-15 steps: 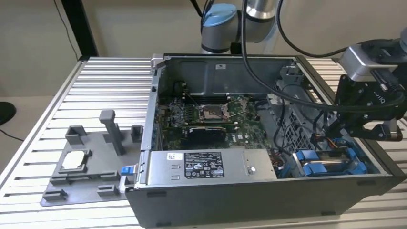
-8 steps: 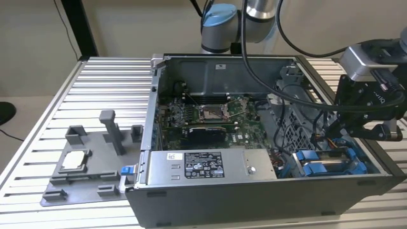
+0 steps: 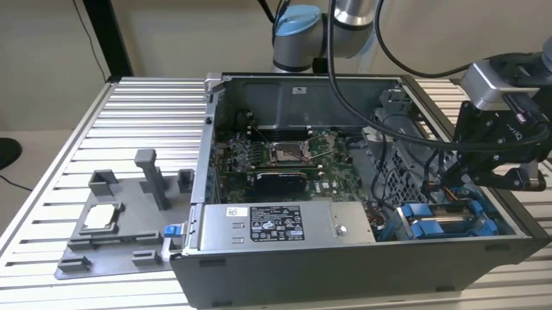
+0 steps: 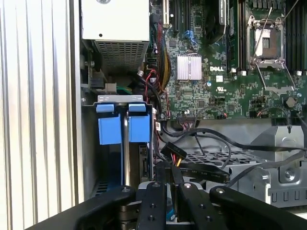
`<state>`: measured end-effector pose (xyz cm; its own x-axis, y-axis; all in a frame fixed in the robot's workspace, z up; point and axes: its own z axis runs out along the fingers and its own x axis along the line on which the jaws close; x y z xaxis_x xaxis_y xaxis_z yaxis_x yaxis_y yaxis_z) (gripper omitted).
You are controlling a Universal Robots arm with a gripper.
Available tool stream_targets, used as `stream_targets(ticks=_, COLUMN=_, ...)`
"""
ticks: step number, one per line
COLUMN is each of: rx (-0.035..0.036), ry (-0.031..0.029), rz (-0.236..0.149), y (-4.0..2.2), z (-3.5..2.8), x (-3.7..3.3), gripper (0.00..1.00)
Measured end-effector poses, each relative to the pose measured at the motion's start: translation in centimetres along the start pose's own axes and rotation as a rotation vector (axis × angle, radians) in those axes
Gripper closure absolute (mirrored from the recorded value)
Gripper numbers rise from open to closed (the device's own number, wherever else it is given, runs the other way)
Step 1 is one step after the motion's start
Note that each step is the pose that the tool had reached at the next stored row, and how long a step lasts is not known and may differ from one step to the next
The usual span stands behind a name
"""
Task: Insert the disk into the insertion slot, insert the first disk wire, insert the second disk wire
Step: 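Insert the second disk wire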
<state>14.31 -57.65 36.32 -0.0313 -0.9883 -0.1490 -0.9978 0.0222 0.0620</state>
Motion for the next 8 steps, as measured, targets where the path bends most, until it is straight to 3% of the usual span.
stream_targets(ticks=2, rx=-0.0001, ry=0.0031, rz=-0.001, y=0.0, z=0.0, x=-0.01, gripper=1.0)
stream_targets(ticks=3, rx=0.0003, ry=0.0079, rz=-0.003, y=0.02, z=-0.01, x=-0.01, gripper=1.0)
stream_targets(ticks=8, rx=0.0102, ry=0.0415, rz=-0.019, y=0.27, z=0.02, x=0.01, gripper=1.0)
